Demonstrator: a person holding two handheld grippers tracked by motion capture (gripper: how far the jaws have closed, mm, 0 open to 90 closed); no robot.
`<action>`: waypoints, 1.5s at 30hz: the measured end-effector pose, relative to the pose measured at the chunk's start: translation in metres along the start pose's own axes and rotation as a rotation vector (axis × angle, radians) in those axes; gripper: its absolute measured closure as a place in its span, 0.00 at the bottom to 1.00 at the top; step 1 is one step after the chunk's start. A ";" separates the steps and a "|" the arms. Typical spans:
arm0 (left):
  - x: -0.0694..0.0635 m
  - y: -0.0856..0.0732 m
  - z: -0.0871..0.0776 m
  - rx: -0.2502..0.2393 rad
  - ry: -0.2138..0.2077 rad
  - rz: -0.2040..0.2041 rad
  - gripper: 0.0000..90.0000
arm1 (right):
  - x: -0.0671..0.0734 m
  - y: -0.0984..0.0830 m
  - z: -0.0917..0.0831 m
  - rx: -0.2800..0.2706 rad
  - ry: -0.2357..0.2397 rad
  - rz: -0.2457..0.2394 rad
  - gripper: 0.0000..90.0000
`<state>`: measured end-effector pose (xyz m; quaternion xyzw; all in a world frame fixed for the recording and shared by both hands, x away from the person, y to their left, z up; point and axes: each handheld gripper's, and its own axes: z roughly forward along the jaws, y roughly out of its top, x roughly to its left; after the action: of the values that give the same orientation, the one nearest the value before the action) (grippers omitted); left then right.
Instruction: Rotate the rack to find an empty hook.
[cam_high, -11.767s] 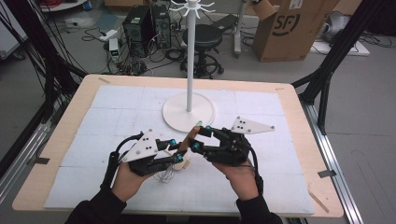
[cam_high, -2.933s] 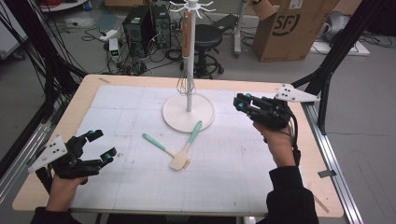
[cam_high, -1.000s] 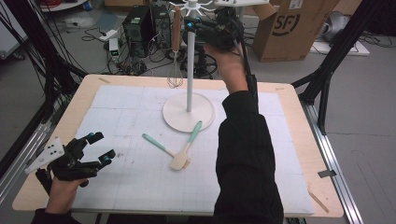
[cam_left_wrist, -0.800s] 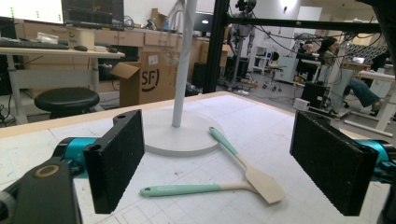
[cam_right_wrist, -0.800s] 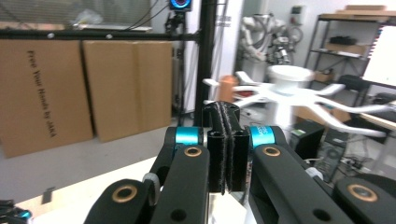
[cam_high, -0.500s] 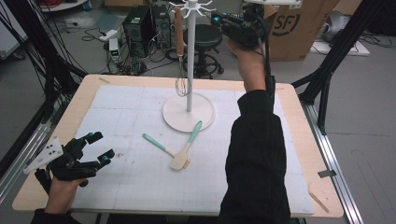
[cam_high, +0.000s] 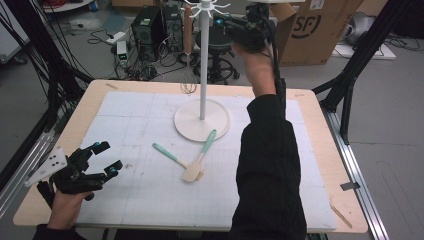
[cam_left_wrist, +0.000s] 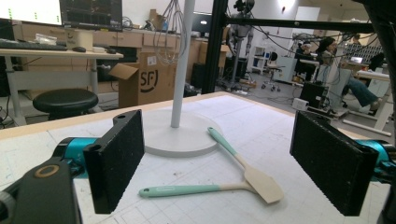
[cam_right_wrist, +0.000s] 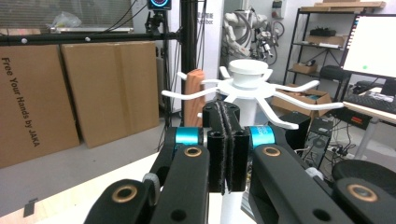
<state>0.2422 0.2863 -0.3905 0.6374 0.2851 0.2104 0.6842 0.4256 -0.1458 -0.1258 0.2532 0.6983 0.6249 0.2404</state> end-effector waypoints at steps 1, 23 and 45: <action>0.000 0.000 0.000 0.001 0.000 0.001 0.20 | 0.001 0.000 0.001 -0.001 0.003 0.004 0.99; -0.004 -0.004 0.005 0.017 -0.010 0.004 0.20 | 0.008 -0.062 -0.043 0.019 0.070 0.034 0.72; -0.008 -0.012 0.019 0.031 0.027 0.019 0.20 | 0.038 -0.245 -0.144 0.173 -0.089 0.047 0.24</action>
<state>0.2479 0.2659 -0.4014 0.6478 0.2916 0.2210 0.6682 0.2899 -0.2510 -0.3558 0.3170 0.7321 0.5559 0.2334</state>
